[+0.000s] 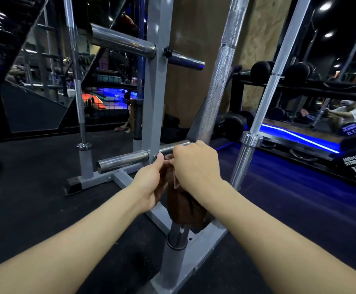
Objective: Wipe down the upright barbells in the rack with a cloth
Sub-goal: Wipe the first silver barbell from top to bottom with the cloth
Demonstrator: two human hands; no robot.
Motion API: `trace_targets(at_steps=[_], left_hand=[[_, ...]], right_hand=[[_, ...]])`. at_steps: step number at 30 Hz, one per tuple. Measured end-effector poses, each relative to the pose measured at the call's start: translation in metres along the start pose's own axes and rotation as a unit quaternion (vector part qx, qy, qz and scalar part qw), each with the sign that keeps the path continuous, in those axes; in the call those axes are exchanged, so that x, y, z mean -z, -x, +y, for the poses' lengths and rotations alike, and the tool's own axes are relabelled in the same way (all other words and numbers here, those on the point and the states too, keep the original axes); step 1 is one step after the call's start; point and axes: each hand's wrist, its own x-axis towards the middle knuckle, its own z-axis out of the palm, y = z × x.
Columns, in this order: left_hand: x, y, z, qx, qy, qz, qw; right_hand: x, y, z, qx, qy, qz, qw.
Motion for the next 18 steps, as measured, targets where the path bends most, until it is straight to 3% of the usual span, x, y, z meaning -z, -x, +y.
trace_targets(at_steps=[5,10,18], left_hand=[[0.0,0.003,0.002,-0.007,-0.028,-0.027,0.999],[-0.01,0.01,0.001,-0.023,-0.062,-0.023,0.998],[-0.015,0.016,-0.001,-0.053,-0.14,-0.007,0.989]], right_hand=[[-0.003,0.021,0.012,-0.014,0.023,-0.017,0.999],[0.006,0.032,0.025,-0.044,-0.066,-0.041,0.996],[0.012,0.045,0.056,-0.037,-0.109,-0.106,0.988]])
